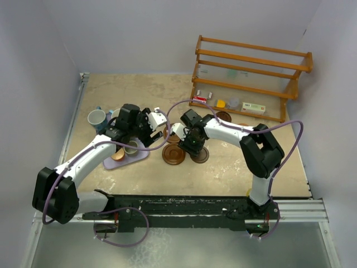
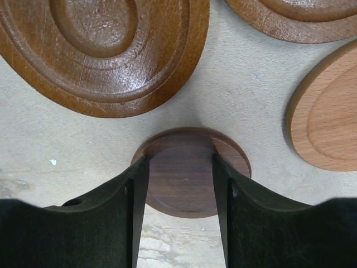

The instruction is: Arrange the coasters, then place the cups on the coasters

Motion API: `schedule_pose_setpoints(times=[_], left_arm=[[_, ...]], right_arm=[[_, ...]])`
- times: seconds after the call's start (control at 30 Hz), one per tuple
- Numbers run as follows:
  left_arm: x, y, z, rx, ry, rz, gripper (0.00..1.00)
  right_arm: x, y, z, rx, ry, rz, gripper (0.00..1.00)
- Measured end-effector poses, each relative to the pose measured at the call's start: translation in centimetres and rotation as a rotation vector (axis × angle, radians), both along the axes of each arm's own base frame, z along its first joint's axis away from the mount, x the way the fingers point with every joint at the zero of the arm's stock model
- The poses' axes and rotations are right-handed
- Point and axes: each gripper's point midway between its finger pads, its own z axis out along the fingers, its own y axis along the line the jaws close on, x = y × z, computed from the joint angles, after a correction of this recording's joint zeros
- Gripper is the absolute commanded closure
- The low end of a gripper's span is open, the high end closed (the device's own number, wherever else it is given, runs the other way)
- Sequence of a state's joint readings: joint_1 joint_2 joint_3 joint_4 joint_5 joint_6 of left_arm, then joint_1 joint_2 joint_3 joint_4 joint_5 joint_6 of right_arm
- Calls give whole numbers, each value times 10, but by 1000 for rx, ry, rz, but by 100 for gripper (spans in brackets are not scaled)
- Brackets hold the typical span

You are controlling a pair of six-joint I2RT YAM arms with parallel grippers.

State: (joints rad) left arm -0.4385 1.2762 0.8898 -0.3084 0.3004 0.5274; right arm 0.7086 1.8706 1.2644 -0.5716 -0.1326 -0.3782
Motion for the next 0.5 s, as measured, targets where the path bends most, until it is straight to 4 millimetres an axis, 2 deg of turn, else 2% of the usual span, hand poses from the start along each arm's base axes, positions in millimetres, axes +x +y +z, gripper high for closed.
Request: schedule_pose_setpoints(times=[0.13,0.23,0.4,0.5], left_arm=[[0,0,2,-2,-4,0,22],[0,1,3,-3,-8,2,22],[1,2,4,-4,-10,6,22],[1,2,4,-4,-11,7,22]], right_arm=[[-3,-1,4,8,10,0,46],[1,-4,19,32,-12,-13,45],[27,-17,54,95,-93,-67,44],[36,-26,64,106,-125,-91,43]])
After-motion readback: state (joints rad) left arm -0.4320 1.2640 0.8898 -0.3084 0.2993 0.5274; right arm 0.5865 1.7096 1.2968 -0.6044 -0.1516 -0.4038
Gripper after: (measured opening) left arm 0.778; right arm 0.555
